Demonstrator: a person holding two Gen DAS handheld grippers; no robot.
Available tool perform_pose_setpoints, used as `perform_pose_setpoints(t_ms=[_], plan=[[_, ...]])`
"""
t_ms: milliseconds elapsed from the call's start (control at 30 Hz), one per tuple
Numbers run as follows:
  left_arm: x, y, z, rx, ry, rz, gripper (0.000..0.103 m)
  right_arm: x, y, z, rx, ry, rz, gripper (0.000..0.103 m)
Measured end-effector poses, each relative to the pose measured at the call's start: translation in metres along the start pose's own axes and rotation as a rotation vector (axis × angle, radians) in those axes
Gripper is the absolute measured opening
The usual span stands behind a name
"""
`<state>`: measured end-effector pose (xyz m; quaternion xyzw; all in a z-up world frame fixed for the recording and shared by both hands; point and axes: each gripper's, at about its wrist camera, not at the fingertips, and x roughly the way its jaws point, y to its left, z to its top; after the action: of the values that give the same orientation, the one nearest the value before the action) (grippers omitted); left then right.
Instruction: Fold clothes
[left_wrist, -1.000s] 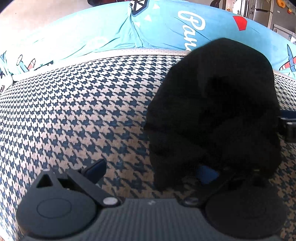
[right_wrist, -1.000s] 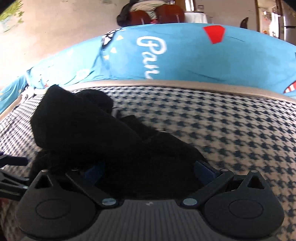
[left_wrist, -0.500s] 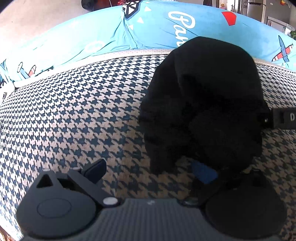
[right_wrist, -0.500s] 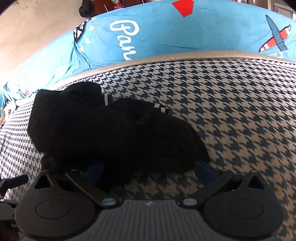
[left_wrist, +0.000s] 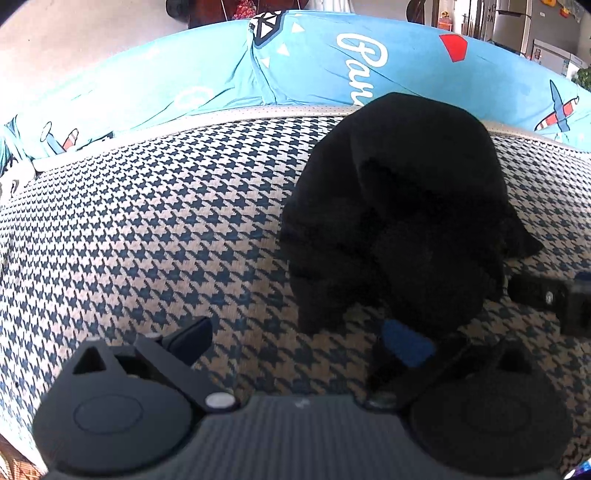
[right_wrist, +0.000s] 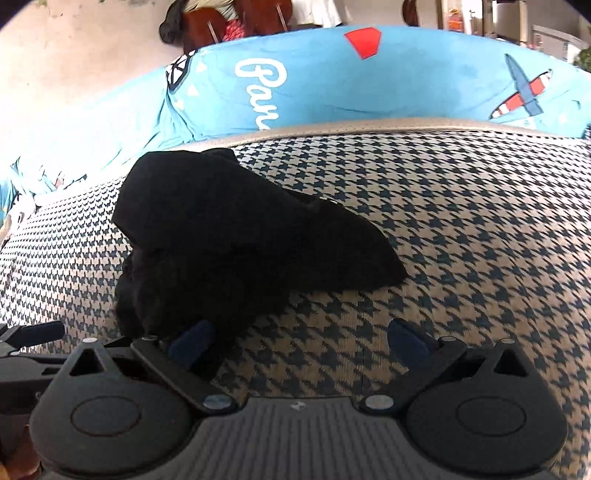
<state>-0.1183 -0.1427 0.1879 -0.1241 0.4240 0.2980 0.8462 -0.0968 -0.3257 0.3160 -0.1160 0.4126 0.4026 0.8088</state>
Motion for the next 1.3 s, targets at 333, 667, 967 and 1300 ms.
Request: perform_pose_setpoints(t_ms=[333,667,967,1300], plan=[[-0.083,-0.017,-0.04,-0.007,0.029,0.038,0.103,-0.016,0.006,-0.029,0.03,-0.003,-0.04,0.103],[-0.16,-0.054,-0.08,-0.042,0.058,0.042,0.103,-0.027,-0.001,-0.051,0.081,0.0,-0.047,0.103],[-0.217,-0.07,-0.096,-0.122,0.097,0.079,0.103,-0.022,0.003,-0.056,0.003,0.038,-0.058,0.103],[-0.261,-0.081,-0.092,-0.152,0.094,0.108,0.103,-0.024,-0.003,-0.057,0.016,0.061,-0.046,0.103]])
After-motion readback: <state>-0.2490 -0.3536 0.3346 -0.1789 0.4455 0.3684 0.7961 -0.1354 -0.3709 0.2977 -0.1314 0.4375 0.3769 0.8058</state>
